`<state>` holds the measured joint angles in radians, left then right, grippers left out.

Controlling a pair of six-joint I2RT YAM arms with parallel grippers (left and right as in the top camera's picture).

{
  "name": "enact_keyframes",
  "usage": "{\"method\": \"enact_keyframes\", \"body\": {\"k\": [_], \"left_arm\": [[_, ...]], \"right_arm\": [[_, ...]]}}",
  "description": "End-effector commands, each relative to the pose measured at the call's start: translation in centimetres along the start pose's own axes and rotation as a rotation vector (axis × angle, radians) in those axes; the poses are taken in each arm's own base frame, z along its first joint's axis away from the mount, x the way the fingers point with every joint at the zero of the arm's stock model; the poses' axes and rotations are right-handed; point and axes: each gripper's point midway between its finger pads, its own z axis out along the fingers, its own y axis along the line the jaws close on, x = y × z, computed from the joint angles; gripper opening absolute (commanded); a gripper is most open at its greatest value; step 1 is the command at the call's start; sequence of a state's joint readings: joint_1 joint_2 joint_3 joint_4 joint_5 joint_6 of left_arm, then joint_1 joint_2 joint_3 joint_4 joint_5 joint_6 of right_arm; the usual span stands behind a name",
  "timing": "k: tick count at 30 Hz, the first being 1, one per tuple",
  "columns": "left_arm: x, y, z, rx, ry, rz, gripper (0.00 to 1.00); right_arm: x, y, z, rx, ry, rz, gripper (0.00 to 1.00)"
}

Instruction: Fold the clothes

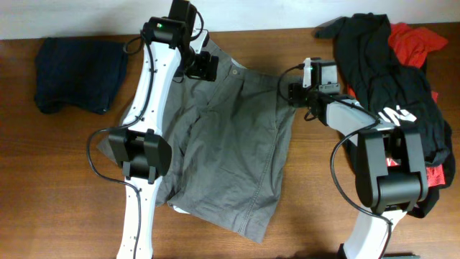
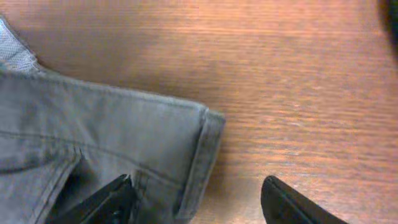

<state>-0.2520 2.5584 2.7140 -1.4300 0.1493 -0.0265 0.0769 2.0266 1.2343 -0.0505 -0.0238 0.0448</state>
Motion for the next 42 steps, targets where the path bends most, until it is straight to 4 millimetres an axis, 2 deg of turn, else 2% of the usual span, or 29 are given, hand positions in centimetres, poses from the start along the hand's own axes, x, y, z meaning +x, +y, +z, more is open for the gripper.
{"method": "enact_keyframes", "body": {"k": [1, 6, 8, 11, 12, 13, 15, 17, 19, 21, 25, 27, 31, 34, 35, 36, 39, 42], "left_arm": [[-0.5, 0.1, -0.6, -0.014, -0.024, 0.021, 0.94], [-0.5, 0.1, -0.6, -0.014, -0.022, 0.021, 0.94], [-0.5, 0.1, -0.6, -0.014, -0.022, 0.021, 0.94], [-0.5, 0.0, -0.5, -0.014, -0.024, 0.022, 0.94], [-0.5, 0.0, -0.5, -0.014, -0.025, 0.022, 0.94], [-0.6, 0.0, -0.5, -0.014, -0.027, 0.023, 0.94], [-0.6, 0.0, -0.5, -0.014, -0.028, 0.023, 0.94], [-0.6, 0.0, -0.5, -0.014, -0.028, 0.023, 0.93], [-0.7, 0.0, -0.5, -0.014, -0.031, 0.024, 0.93], [-0.8, -0.3, -0.5, -0.011, -0.038, 0.029, 0.93], [-1.2, -1.0, -0.3, -0.008, -0.049, 0.043, 0.93], [-1.1, -1.7, 0.1, -0.004, -0.047, 0.055, 0.93], [-0.8, -2.1, 0.7, -0.001, -0.032, 0.062, 0.93], [-0.5, -2.3, 1.3, 0.000, -0.014, 0.065, 0.93], [-0.4, -2.3, 1.4, 0.000, -0.008, 0.065, 0.93], [-0.2, -2.3, 1.6, -0.001, 0.001, 0.064, 0.93], [0.4, -1.3, 1.5, -0.026, 0.024, 0.050, 0.93], [0.9, 0.4, 1.3, -0.061, 0.045, 0.026, 0.94]], "right_arm": [[0.4, 0.6, 1.3, -0.050, -0.001, 0.000, 0.68], [1.0, 1.4, 2.8, -0.102, -0.009, 0.024, 0.66], [1.2, 1.4, 3.1, -0.101, -0.006, 0.033, 0.60], [1.1, 1.2, 3.2, -0.093, -0.011, 0.045, 0.35], [0.7, 1.1, 3.1, -0.092, -0.020, 0.046, 0.22], [0.5, 0.9, 3.0, -0.090, -0.022, 0.050, 0.16], [0.1, 0.5, 2.7, -0.084, -0.016, 0.082, 0.11], [-0.7, -0.8, 1.8, -0.053, 0.003, 0.131, 0.04], [-1.3, -2.5, 0.8, 0.006, 0.012, 0.171, 0.04], [-2.2, -4.7, -1.0, 0.082, 0.025, 0.197, 0.04], [-2.4, -8.0, -3.9, 0.202, 0.059, 0.281, 0.04], [-0.6, -11.2, -6.5, 0.338, 0.137, 0.385, 0.04], [2.7, -13.2, -8.1, 0.429, 0.251, 0.497, 0.04], [4.5, -13.7, -8.9, 0.456, 0.319, 0.548, 0.04], [4.9, -13.7, -9.0, 0.459, 0.333, 0.549, 0.08], [5.2, -13.6, -9.2, 0.455, 0.351, 0.550, 0.17], [6.1, -13.3, -10.1, 0.457, 0.415, 0.548, 0.54], [6.1, -13.0, -11.3, 0.453, 0.458, 0.532, 0.72]]}}
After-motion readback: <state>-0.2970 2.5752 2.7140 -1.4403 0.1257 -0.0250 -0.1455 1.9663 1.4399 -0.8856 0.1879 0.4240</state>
